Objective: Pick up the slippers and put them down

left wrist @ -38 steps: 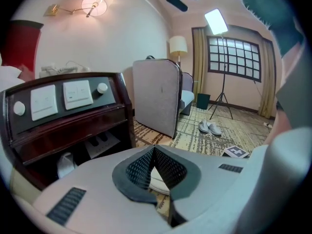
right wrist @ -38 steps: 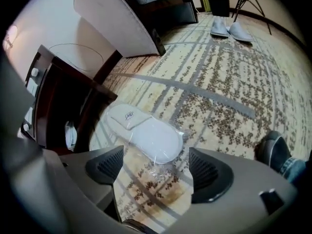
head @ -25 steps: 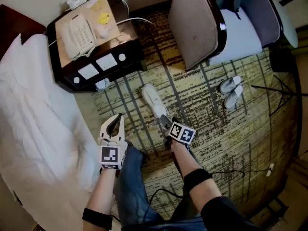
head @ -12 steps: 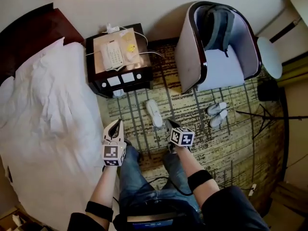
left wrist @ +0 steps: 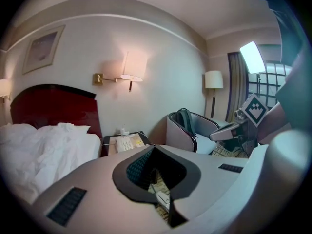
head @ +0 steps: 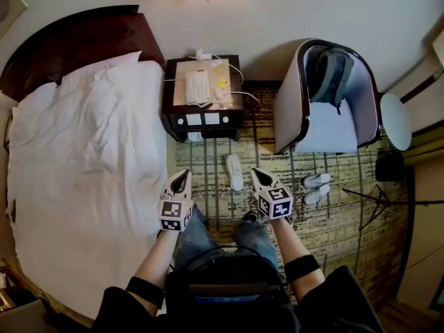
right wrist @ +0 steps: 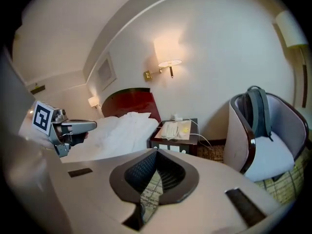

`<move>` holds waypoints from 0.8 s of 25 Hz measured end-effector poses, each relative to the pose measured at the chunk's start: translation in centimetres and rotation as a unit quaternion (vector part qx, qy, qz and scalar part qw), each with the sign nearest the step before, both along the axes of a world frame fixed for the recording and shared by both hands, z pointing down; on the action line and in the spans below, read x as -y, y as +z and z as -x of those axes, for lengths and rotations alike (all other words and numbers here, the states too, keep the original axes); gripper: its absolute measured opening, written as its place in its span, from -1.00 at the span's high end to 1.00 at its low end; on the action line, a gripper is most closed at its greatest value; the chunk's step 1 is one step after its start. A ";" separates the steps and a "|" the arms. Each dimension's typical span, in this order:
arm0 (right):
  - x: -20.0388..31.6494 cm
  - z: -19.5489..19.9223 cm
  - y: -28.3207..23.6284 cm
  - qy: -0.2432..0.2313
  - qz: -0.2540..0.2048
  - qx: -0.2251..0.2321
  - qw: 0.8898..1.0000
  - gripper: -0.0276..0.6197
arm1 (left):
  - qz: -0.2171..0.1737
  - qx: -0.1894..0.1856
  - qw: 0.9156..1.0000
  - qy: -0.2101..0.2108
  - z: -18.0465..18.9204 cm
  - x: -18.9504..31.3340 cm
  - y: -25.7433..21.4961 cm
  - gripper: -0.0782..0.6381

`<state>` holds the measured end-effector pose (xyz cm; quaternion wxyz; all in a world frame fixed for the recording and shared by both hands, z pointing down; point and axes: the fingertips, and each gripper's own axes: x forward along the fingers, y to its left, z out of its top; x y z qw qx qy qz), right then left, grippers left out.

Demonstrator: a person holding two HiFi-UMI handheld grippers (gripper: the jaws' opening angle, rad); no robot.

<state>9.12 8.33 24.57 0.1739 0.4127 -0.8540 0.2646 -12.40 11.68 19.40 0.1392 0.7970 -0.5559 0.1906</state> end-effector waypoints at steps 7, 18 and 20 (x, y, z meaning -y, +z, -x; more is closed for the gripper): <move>-0.7 -1.0 -7.2 -0.021 -0.081 -0.019 0.996 0.91 | 0.012 -0.017 0.999 -0.027 0.6 -2.2 -2.2 0.78; -1.2 0.2 -8.8 -0.052 -0.095 -0.019 0.994 0.91 | 0.011 -0.013 1.000 -0.026 1.5 -3.1 -3.3 0.78; -0.9 0.6 -9.1 -0.055 -0.096 -0.016 0.994 0.91 | 0.011 -0.012 1.000 -0.025 1.6 -3.0 -3.5 0.78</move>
